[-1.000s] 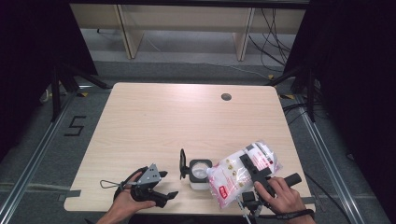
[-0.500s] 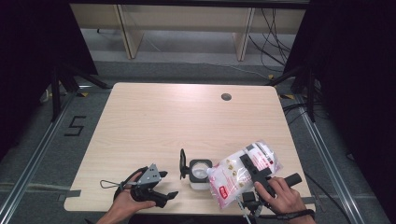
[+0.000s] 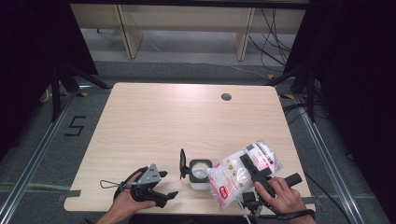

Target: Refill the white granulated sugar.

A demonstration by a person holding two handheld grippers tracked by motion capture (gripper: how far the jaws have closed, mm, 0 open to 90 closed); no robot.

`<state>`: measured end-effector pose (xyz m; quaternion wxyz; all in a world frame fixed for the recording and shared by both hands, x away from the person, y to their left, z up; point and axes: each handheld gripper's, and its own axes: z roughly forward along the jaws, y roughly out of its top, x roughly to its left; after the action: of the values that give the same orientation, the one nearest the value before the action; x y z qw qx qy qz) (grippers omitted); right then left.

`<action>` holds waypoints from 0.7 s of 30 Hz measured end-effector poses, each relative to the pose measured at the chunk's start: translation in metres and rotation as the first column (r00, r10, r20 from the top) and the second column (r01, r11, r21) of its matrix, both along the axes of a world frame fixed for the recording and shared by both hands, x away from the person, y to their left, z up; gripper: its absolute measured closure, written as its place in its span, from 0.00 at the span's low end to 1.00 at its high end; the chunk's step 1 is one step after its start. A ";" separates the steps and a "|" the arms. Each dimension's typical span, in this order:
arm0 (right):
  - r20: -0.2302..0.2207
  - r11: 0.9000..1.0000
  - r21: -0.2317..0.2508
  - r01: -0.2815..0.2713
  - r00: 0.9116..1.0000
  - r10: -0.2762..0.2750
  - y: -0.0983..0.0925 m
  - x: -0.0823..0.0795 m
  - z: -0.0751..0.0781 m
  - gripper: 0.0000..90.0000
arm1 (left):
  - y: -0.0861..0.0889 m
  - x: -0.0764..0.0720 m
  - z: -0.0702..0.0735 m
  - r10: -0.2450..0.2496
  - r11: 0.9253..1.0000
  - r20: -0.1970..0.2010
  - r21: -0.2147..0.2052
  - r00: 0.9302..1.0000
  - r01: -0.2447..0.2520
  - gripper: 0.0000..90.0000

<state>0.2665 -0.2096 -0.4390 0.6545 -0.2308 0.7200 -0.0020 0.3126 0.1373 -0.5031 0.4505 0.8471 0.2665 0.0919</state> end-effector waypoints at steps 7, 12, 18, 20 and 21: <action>0.000 1.000 0.006 0.006 1.000 -0.006 0.000 -0.001 -0.001 0.59 | -0.001 -0.001 0.000 0.001 1.000 -0.003 -0.009 1.000 -0.001 0.21; -0.003 1.000 -0.007 -0.001 1.000 0.001 0.000 0.000 -0.001 0.60 | 0.000 0.000 0.000 -0.003 1.000 0.003 -0.007 1.000 0.003 0.21; -0.006 1.000 -0.001 -0.004 1.000 0.004 0.000 0.000 -0.001 0.61 | 0.000 0.001 0.000 -0.016 1.000 0.015 0.001 1.000 0.016 0.21; -0.003 1.000 0.007 -0.008 1.000 0.008 0.000 0.001 -0.001 0.61 | 0.000 0.000 0.000 -0.004 1.000 0.006 -0.004 1.000 0.004 0.21; -0.015 1.000 0.031 -0.002 1.000 0.003 -0.001 0.001 -0.002 0.61 | -0.001 -0.001 0.000 0.001 1.000 -0.002 -0.009 1.000 -0.001 0.21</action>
<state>0.2672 -0.2108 -0.4413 0.6527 -0.2215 0.7244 0.0118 0.3120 0.1366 -0.5033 0.4539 0.8451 0.2676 0.0899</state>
